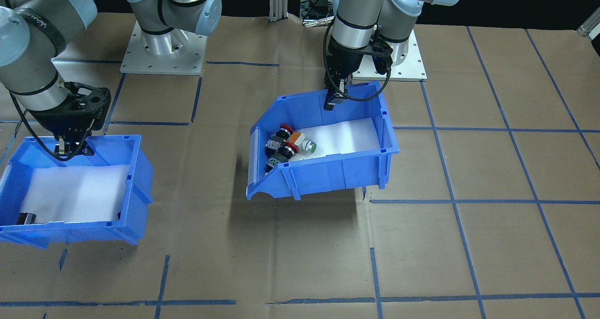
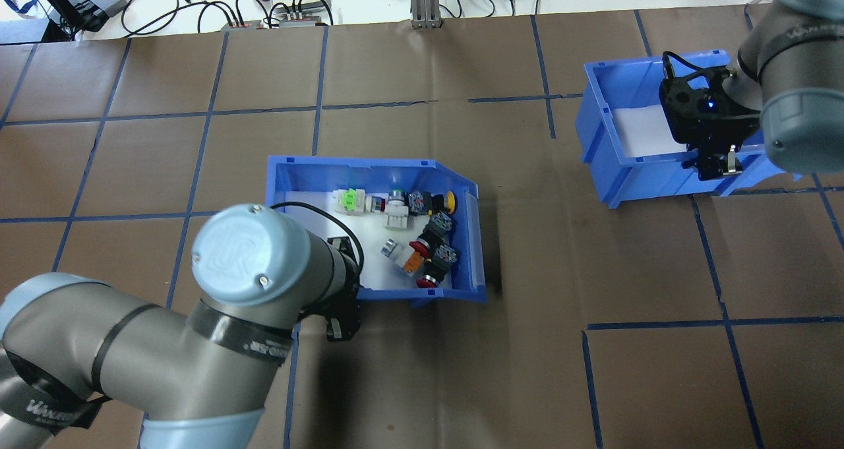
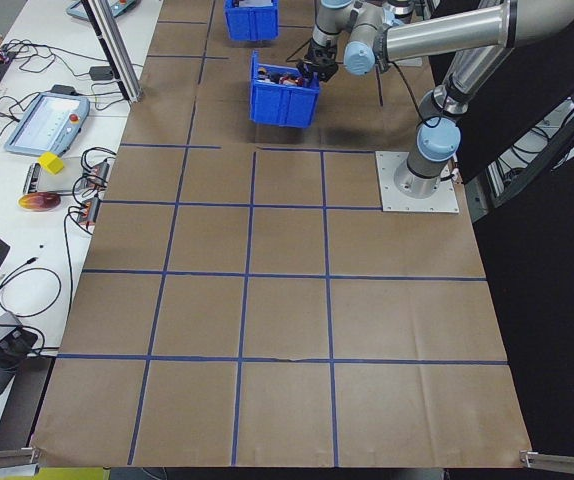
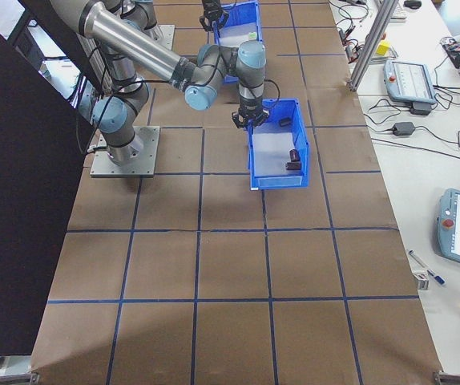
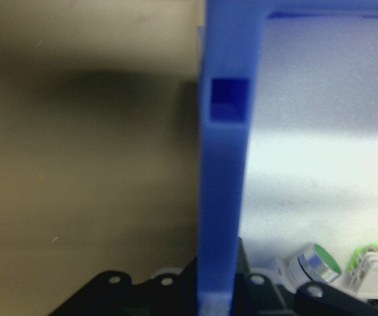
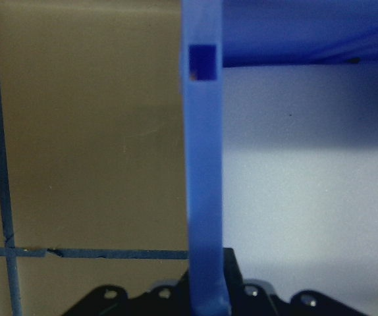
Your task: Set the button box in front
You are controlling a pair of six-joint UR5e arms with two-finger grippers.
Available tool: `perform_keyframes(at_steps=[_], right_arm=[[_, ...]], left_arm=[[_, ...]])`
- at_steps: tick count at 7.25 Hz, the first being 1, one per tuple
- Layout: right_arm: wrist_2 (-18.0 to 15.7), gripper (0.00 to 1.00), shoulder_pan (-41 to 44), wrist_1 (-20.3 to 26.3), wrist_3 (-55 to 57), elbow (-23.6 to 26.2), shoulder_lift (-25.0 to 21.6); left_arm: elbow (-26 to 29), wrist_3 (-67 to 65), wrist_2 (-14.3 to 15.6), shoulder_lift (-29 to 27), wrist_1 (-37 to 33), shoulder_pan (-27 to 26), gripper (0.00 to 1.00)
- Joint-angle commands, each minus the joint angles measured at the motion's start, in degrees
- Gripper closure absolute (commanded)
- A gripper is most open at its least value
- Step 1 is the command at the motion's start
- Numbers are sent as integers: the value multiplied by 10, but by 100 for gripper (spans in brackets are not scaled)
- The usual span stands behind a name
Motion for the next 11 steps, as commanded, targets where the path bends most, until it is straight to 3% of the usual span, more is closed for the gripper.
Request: perform_keyframes(at_steps=[1,2,4,6,7,9,11], right_arm=[[-2,90,-5,-16,1,29,-35],[1,90,-4,-16,-2,30,-35],[5,90,-4,-6,-3,28,-34],[6,90,-4,8,-3,26,-34],[6,90,-4,12,-3,26,-33],[7,90,-4,30,-3,18,-32],[8,90,-4,45,-3,16,-28]], left_arm=[[71,35,-92,-84,7,56,100],[109,35,-129,-135,7,56,100],[206,29,-140,-243,8,48,100],[272,13,-195,-315,7,25,100],[294,4,-197,-335,8,16,100],[304,7,-233,-345,9,14,100],[303,21,-235,-352,14,14,100]])
